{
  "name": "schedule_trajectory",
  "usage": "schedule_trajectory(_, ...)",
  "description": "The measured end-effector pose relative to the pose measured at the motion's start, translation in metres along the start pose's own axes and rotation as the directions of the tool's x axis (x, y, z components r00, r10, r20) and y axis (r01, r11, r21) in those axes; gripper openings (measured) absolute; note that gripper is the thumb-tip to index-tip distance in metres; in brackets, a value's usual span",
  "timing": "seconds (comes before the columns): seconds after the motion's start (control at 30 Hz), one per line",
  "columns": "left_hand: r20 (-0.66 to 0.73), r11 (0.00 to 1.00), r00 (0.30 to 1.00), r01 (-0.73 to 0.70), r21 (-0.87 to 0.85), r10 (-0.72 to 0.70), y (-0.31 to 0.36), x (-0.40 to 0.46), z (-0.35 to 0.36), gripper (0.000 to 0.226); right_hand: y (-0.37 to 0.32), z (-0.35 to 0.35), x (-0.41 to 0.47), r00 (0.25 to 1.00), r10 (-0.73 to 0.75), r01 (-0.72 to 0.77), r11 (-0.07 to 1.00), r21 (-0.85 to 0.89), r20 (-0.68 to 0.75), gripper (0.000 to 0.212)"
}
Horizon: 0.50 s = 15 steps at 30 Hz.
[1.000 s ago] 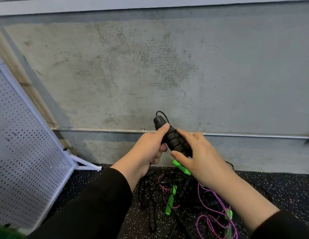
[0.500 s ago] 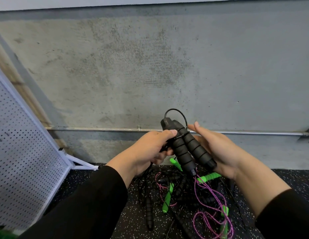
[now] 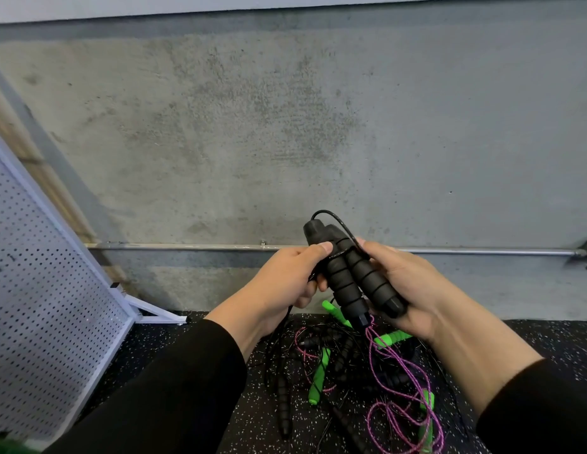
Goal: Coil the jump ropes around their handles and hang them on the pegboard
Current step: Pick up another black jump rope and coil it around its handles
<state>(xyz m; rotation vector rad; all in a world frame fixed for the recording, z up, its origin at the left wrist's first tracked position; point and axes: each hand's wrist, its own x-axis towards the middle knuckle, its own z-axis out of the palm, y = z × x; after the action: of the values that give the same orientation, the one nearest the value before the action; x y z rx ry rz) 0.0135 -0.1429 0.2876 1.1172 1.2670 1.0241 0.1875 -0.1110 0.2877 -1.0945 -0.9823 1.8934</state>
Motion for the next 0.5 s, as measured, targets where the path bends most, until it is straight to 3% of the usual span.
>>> schedule_trajectory(0.1, 0.01, 0.999, 0.999, -0.05, 0.012, 0.05, 0.003, -0.002, -0.001, 0.035, -0.003, -0.001, -0.005, 0.977, 0.136, -0.134, 0.991, -0.023, 0.164, 0.057)
schedule_trajectory(0.23, 0.043, 0.996, 0.996, -0.085, 0.01, 0.084, 0.002, -0.003, -0.004, 0.036, 0.0, -0.005, -0.006, 0.94, 0.24, -0.232, 0.971, -0.062, 0.242, 0.061)
schedule_trajectory(0.5, 0.104, 0.996, 0.991, -0.084, 0.021, 0.081, 0.003, -0.001, -0.015, 0.034, -0.001, -0.002, -0.009, 0.887, 0.253, -0.256, 0.966, -0.046, 0.387, 0.058)
